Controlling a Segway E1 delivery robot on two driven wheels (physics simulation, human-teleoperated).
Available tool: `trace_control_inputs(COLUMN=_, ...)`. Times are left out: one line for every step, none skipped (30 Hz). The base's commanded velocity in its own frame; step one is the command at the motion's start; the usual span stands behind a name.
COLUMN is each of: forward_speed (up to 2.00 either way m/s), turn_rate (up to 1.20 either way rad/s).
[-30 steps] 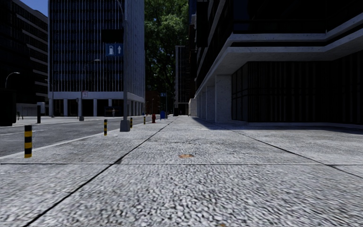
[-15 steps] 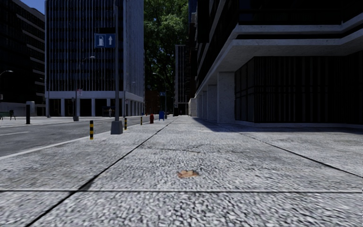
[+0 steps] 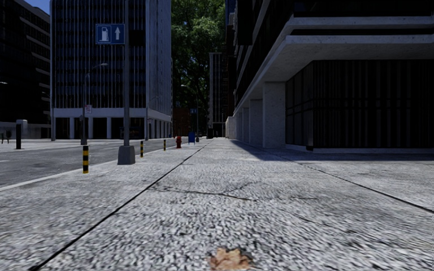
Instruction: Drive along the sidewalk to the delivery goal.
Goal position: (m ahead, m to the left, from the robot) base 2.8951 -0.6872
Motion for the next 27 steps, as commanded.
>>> trace_control_inputs(forward_speed=1.99, turn_rate=0.00)
trace_control_inputs(forward_speed=1.92, turn_rate=0.00)
trace_control_inputs(forward_speed=1.86, turn_rate=0.00)
trace_control_inputs(forward_speed=1.86, turn_rate=0.00)
trace_control_inputs(forward_speed=1.84, turn_rate=0.00)
trace_control_inputs(forward_speed=1.82, turn_rate=0.00)
trace_control_inputs(forward_speed=1.77, turn_rate=0.00)
trace_control_inputs(forward_speed=1.74, turn_rate=0.00)
trace_control_inputs(forward_speed=1.69, turn_rate=0.00)
trace_control_inputs(forward_speed=1.65, turn_rate=0.00)
trace_control_inputs(forward_speed=1.64, turn_rate=0.00)
trace_control_inputs(forward_speed=1.64, turn_rate=0.00)
trace_control_inputs(forward_speed=1.64, turn_rate=0.00)
trace_control_inputs(forward_speed=1.67, turn_rate=0.00)
trace_control_inputs(forward_speed=1.68, turn_rate=0.00)
trace_control_inputs(forward_speed=1.68, turn_rate=0.00)
trace_control_inputs(forward_speed=1.67, turn_rate=0.00)
trace_control_inputs(forward_speed=1.67, turn_rate=0.00)
trace_control_inputs(forward_speed=1.66, turn_rate=0.00)
trace_control_inputs(forward_speed=1.66, turn_rate=0.00)
trace_control_inputs(forward_speed=1.66, turn_rate=0.00)
trace_control_inputs(forward_speed=1.66, turn_rate=0.00)
trace_control_inputs(forward_speed=1.66, turn_rate=0.00)
trace_control_inputs(forward_speed=1.66, turn_rate=0.00)
trace_control_inputs(forward_speed=1.65, turn_rate=0.00)
trace_control_inputs(forward_speed=1.64, turn_rate=0.00)
trace_control_inputs(forward_speed=1.59, turn_rate=-0.06)
